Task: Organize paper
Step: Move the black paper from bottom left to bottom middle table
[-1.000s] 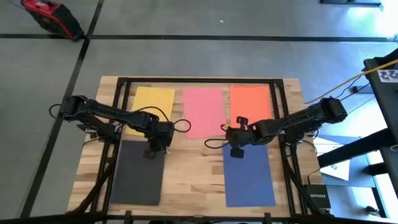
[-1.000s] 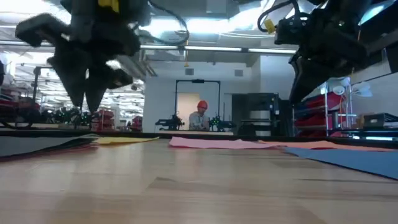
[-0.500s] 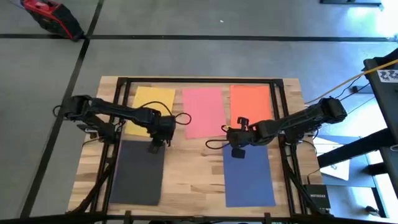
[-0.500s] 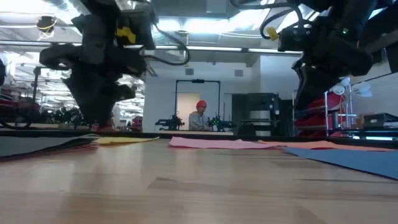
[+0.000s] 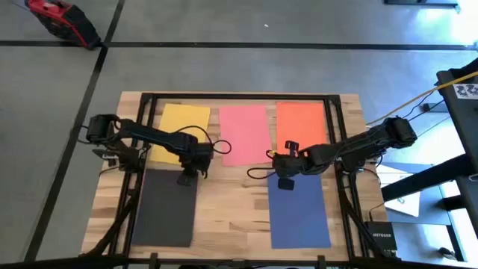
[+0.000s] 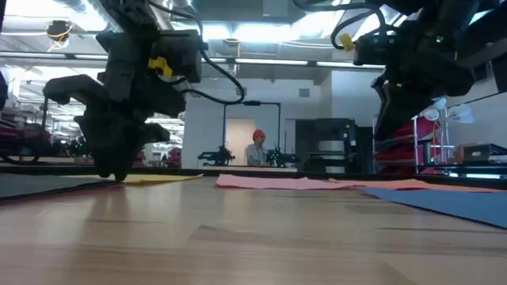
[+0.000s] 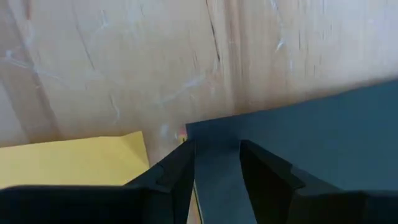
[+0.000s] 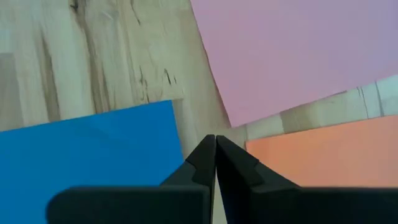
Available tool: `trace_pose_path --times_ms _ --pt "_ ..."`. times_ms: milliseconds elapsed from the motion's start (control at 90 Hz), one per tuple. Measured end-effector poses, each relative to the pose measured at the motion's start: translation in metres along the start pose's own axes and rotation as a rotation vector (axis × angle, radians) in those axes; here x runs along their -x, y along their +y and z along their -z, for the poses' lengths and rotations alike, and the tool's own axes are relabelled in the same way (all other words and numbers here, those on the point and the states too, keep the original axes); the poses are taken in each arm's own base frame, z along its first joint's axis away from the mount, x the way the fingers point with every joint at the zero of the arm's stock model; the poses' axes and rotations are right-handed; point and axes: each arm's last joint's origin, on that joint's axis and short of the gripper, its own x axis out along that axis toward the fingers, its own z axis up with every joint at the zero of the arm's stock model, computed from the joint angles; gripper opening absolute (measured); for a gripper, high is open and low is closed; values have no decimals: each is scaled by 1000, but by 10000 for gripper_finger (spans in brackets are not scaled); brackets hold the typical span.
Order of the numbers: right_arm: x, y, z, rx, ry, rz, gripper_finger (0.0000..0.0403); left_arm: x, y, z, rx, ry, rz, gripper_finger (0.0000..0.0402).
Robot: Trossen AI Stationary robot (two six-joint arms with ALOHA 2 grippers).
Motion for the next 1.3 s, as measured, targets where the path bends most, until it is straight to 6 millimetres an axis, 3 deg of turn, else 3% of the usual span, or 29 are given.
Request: trace_pose_path --times_ms 356,1056,1178,1300 --pt "0 0 0 1 1 0 0 12 1 -8 -5 -29 -46 114" --pt "0 0 0 1 1 0 0 8 0 -3 -31 2 -24 113" --pt "0 0 0 1 1 0 0 8 -3 -4 -68 4 -22 91" --pt "0 0 0 1 1 0 0 7 -6 -4 -89 5 -21 40"
